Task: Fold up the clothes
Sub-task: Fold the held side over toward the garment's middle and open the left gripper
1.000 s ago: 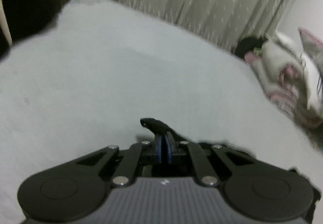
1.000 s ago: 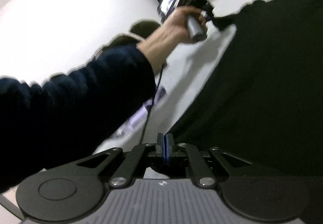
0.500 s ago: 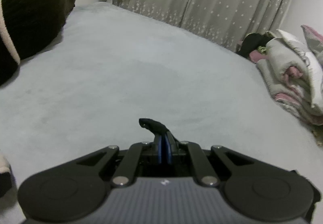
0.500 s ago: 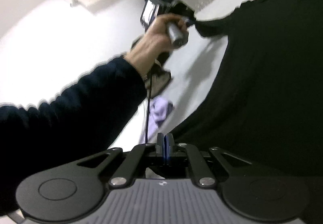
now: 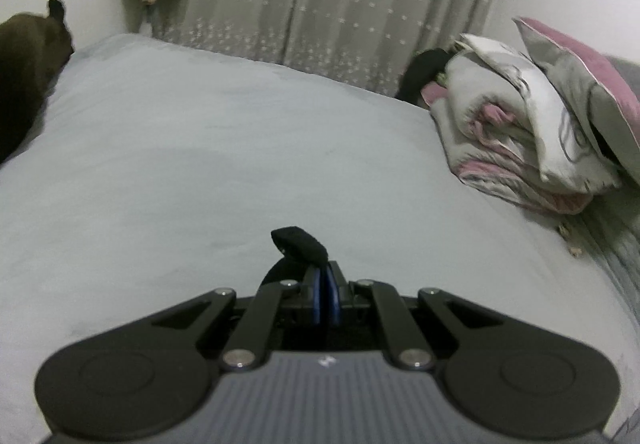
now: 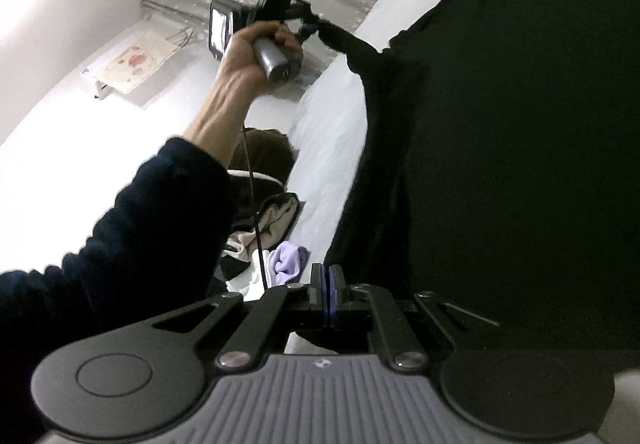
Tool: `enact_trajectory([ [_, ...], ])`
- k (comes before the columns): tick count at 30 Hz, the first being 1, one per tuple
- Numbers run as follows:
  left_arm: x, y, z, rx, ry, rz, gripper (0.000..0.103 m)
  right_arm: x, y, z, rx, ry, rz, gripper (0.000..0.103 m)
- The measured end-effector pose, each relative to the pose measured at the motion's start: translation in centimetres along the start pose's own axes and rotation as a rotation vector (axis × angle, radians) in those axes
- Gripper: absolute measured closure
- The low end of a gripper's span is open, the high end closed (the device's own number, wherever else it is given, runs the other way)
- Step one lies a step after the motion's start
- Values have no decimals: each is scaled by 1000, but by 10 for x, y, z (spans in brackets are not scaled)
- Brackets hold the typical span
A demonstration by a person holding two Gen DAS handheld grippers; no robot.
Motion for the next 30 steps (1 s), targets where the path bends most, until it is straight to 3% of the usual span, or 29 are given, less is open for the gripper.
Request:
enact_trajectory([
  [6, -15, 26, -52, 39, 78, 15, 98, -2, -16, -14, -102, 58, -111, 98],
  [13, -35, 52, -97, 33, 131, 39, 98, -3, -11, -20, -164, 77, -140, 98],
  [16, -47, 58, -111, 29, 142, 43, 98, 1, -32, -24, -191, 84, -183, 98],
  [22, -40, 54, -107, 12, 58, -31, 98, 2, -45, -10, -234, -29, -288, 98],
  [27, -34, 56, -91, 1, -34, -53, 98, -12, -36, 8, -262, -165, -274, 98],
  [30, -38, 59, -89, -20, -63, -51, 98, -17, -49, 14, -360, -264, -327, 98],
])
Point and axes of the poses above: each gripper's, at about its wrist camera, not at the fingertips, and y roughly the way its jaws point, z to its left, x to its top, the point moved 6 cm from there along y, roughly the way its jaws point, and after that the axes turned 4 degrees about -y, right-handed, at the moved point
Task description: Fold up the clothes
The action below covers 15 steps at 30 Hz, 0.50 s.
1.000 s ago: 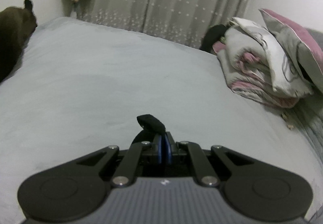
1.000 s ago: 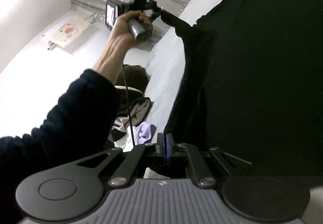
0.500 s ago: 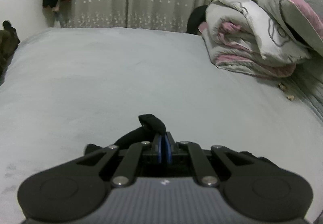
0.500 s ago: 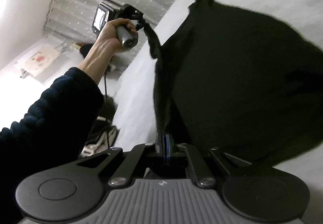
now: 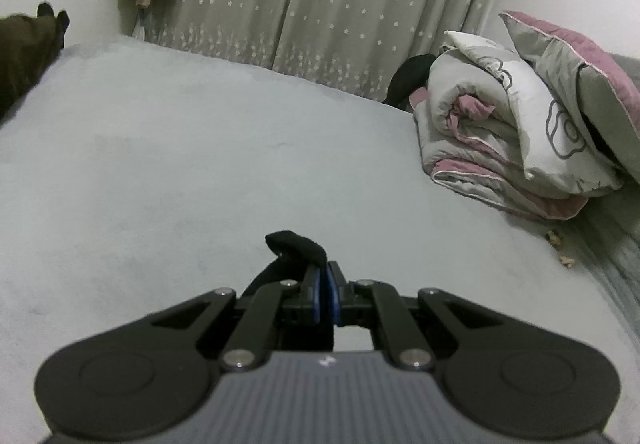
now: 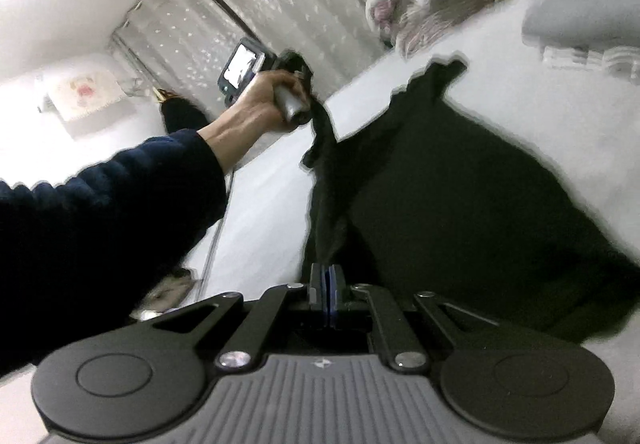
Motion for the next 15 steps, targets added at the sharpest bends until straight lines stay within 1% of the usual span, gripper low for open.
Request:
enact_trajectory([
  [2, -3, 1, 1, -26, -35, -4, 98, 7, -19, 1, -32, -114, -72, 98],
  [3, -6, 1, 2, -35, -47, -6, 98, 7, -23, 8, -35, -158, -96, 98],
  [4, -8, 3, 2, -28, -36, 1, 98, 7, -25, 15, -38, -200, -117, 98],
  [5, -11, 6, 2, -23, -24, 11, 98, 3, -20, 14, -56, -212, -82, 98],
  [6, -15, 11, 2, -24, -2, 43, 97, -1, -15, 12, -74, -223, -44, 98],
  [7, -21, 14, 3, -42, 18, 94, 92, -7, -2, 8, -89, -194, 22, 98],
  [8, -24, 15, 6, -44, 40, 125, 88, -15, 9, 1, -97, -157, 97, 98],
  [9, -27, 15, 8, -44, 62, 151, 77, -23, 20, -6, -105, -123, 168, 97],
  [10, -27, 8, 14, -21, 82, 130, 63, -25, 22, -7, -105, -125, 180, 97],
  [11, -24, -1, 21, -10, 94, 108, 55, -26, 24, -8, -105, -128, 192, 97],
  [12, -22, -10, 29, 0, 105, 89, 50, -22, 25, -6, -105, -138, 188, 96],
  [15, -16, -47, 56, 30, 115, 79, 50, -16, 32, -3, -111, -148, 171, 95],
])
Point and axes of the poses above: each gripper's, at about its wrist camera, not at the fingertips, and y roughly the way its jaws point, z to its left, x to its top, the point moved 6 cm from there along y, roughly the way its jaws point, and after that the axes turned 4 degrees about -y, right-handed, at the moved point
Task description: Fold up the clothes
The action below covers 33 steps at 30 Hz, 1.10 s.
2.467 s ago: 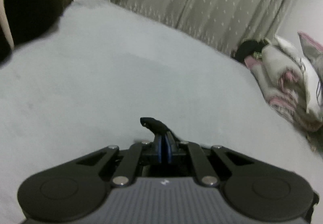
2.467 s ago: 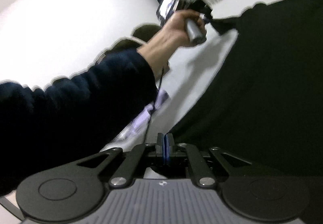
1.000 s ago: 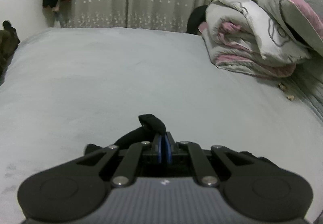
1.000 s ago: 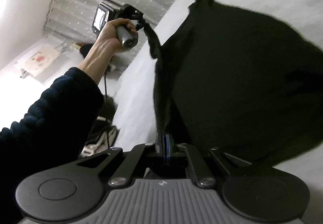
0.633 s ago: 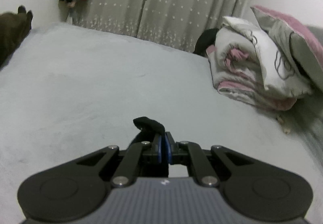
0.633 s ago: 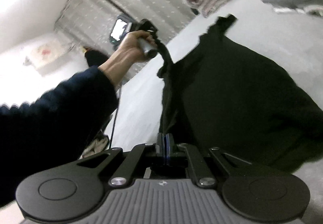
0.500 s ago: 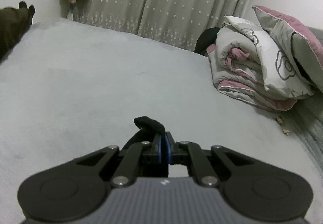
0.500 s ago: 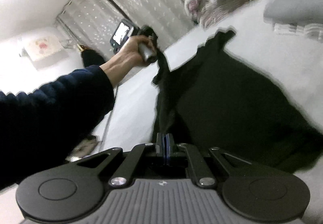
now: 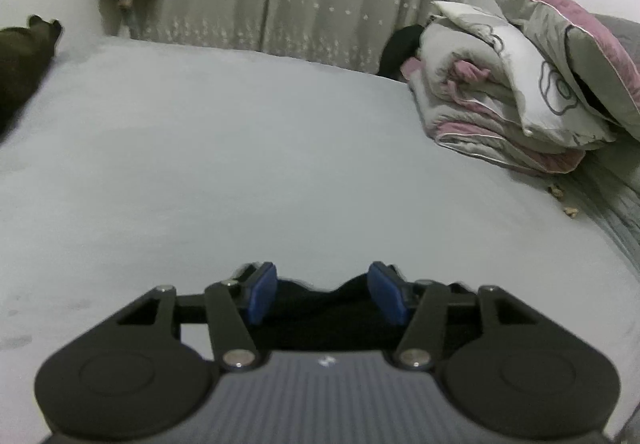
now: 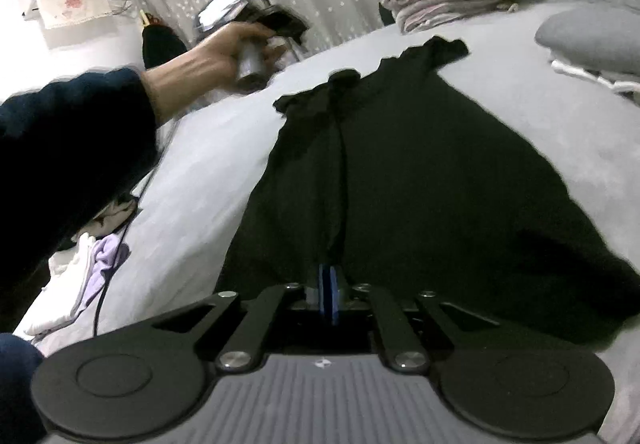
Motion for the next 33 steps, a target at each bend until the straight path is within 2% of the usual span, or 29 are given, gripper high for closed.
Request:
enact_trajectory([
  [3, -13, -43, 32, 21, -9, 30, 50, 0, 1, -3, 29, 27, 5, 94],
  [5, -42, -78, 56, 5, -54, 85, 50, 3, -4, -3, 44, 26, 5, 94],
  [9, -108, -141, 94, -50, -123, 184, 51, 13, -11, -2, -9, -7, -20, 80],
  [11, -138, -163, 108, -68, -124, 215, 54, 18, -20, 2, -43, -76, -56, 74],
  [13, -148, -172, 120, -46, -120, 193, 54, 20, -29, 13, -51, -184, -96, 63],
  [16, -155, -184, 130, -55, -98, 169, 54, 14, -38, 41, -4, -342, -108, 56],
  [18, -157, -194, 133, -55, -45, 140, 52, 2, -33, 60, 51, -433, -61, 55],
  [20, -160, -198, 135, -41, 7, 133, 52, -14, -20, 76, 67, -526, 11, 55],
  [23, -161, -196, 144, -28, -6, 152, 52, -29, -4, 90, 47, -607, 54, 58],
  [24, -161, -196, 147, -33, -18, 162, 52, -29, 0, 91, 36, -597, 65, 64],
  [25, -161, -196, 150, -38, -29, 170, 52, -30, 4, 92, 26, -587, 76, 82],
  [27, -157, -198, 152, -41, -28, 157, 52, -31, 10, 95, 13, -569, 92, 93],
  [33, -150, -207, 157, -40, -28, 121, 52, -27, -3, 114, 47, -538, 27, 95],
])
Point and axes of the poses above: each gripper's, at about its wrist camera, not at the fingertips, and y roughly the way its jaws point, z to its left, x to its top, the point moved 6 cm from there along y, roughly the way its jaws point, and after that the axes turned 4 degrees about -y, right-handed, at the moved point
